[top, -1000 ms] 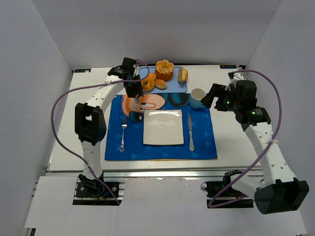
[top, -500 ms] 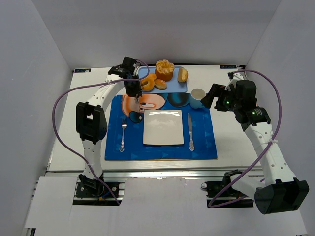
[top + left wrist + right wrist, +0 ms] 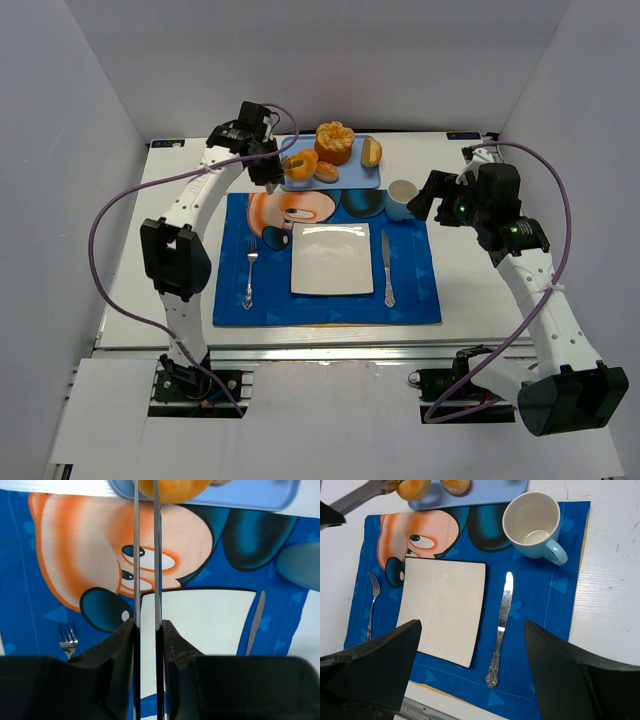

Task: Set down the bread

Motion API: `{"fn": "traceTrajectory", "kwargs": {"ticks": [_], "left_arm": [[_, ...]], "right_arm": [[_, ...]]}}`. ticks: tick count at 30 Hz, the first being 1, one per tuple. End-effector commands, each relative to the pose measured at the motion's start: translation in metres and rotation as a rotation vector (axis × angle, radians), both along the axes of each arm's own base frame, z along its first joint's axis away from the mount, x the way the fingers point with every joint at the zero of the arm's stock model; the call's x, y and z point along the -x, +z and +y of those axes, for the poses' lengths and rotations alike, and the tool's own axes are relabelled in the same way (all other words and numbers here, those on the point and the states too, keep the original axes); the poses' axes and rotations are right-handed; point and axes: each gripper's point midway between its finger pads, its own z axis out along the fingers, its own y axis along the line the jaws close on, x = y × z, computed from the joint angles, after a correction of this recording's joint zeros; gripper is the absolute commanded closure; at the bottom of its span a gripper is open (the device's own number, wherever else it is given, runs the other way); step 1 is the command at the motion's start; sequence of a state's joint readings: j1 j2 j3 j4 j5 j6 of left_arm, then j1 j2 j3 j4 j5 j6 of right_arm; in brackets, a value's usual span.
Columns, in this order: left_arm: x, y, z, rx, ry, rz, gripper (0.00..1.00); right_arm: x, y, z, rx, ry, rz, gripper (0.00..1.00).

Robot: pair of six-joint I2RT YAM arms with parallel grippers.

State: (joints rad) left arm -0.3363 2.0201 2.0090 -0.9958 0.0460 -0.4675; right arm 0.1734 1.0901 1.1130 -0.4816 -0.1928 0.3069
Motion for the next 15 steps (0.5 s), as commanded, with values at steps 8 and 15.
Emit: {"fn": "traceTrajectory", "kwargs": {"ticks": [8, 15], "left_arm": [[0.068, 0.080, 0.008, 0.044, -0.054, -0.130, 0.92], [0.137, 0.073, -0.044, 0.067, -0.185, -0.084, 0.92]], "right_arm": [[0.004, 0.036, 0.006, -0.030, 0.026, -0.096, 0.11], [0.008, 0.050, 0.006, -0.041, 0.022, -0.122, 0.11]]}}
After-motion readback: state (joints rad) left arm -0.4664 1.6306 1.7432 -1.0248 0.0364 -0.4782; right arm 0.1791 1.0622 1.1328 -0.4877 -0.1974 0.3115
